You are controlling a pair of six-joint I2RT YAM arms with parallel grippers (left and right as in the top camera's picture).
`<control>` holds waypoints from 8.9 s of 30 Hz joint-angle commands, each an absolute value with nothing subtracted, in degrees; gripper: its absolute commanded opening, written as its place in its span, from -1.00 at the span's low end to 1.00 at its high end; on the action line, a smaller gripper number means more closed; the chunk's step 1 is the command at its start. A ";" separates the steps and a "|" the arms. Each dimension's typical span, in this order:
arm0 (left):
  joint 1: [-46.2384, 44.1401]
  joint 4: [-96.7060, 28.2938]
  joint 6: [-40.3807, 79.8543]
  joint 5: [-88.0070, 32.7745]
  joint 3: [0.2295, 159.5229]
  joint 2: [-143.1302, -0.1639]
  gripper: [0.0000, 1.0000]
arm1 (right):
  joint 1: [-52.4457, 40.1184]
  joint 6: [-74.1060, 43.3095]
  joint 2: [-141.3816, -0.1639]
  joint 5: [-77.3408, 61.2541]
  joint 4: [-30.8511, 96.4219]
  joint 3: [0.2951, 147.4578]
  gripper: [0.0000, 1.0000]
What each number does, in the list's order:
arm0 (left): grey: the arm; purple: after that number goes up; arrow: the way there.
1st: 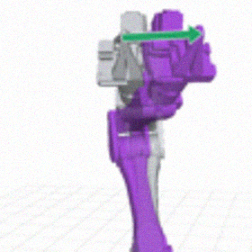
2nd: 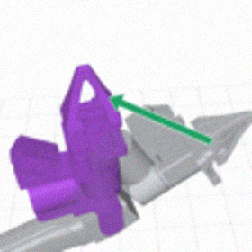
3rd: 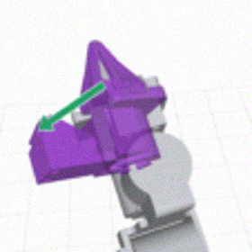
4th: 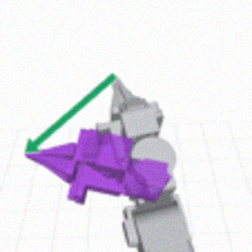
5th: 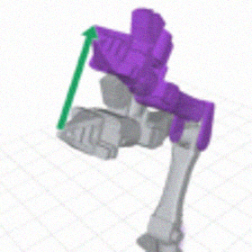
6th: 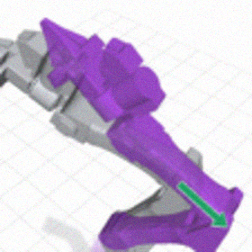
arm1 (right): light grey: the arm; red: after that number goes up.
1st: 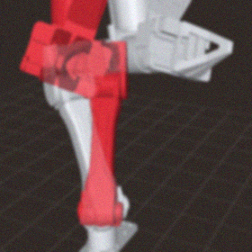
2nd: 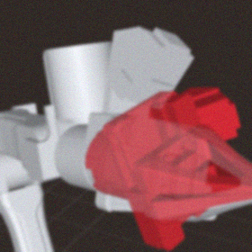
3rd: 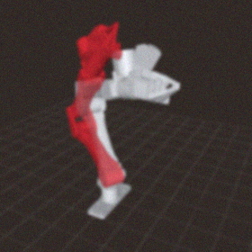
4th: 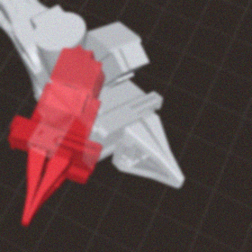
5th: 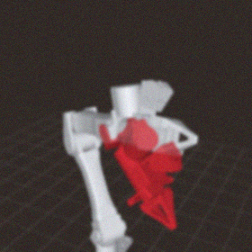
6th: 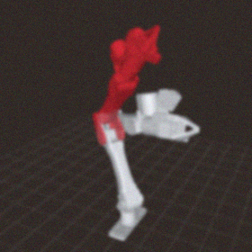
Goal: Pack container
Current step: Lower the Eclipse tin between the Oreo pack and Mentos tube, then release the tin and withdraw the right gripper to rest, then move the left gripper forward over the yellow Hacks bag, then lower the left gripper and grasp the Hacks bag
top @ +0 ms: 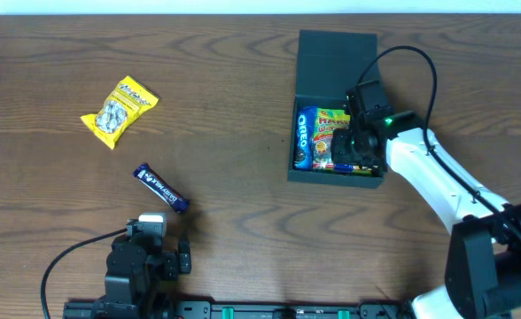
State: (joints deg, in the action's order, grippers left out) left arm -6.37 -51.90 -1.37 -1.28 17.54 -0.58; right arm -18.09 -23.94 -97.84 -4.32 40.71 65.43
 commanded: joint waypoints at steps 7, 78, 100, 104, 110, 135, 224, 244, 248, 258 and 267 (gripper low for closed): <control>-6.02 -53.32 -1.76 -0.67 15.46 -0.23 0.91 | -18.46 -24.62 -97.08 -3.18 39.86 63.94 -0.63; -6.02 -53.32 -1.76 -0.67 15.46 -0.23 0.91 | -4.47 -20.95 -44.25 8.14 67.77 57.89 0.98; -6.02 -45.76 -0.84 -15.18 15.46 -0.23 0.91 | -4.47 -20.95 -44.25 8.14 70.72 57.89 0.99; -6.02 -44.21 -0.51 -20.58 17.10 -0.25 0.91 | -4.47 -20.95 -44.25 8.14 70.72 57.89 0.99; -6.02 -44.42 4.08 -12.47 25.28 -2.35 0.91 | -4.47 -20.95 -44.25 8.14 70.72 57.89 0.99; -6.02 -53.34 8.60 -22.28 56.36 -52.80 0.91 | -4.47 -20.95 -44.25 8.14 71.81 57.89 0.98; 15.25 -44.25 -28.97 1.19 97.67 -126.23 0.90 | -4.47 -22.31 -44.25 8.36 70.89 57.89 0.98; 15.25 -42.30 -26.96 -1.98 97.67 -126.28 0.85 | -4.47 -22.28 -44.25 8.36 70.94 57.89 0.98; 15.25 -42.28 -26.57 -1.93 97.67 -126.28 0.78 | -4.47 -22.28 -44.25 8.36 70.94 57.89 0.98; 15.25 -42.35 -25.21 -0.91 97.67 -126.28 0.43 | -4.47 -22.28 -44.25 8.38 70.89 57.89 0.99; 15.18 -42.72 -24.05 -0.93 97.67 -126.28 0.36 | -4.47 -22.28 -44.25 8.38 70.89 57.89 0.98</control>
State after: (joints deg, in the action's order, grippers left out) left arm 15.11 -42.37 -25.21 -1.13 96.90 -125.91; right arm -4.93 -21.74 -44.38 7.94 70.89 57.95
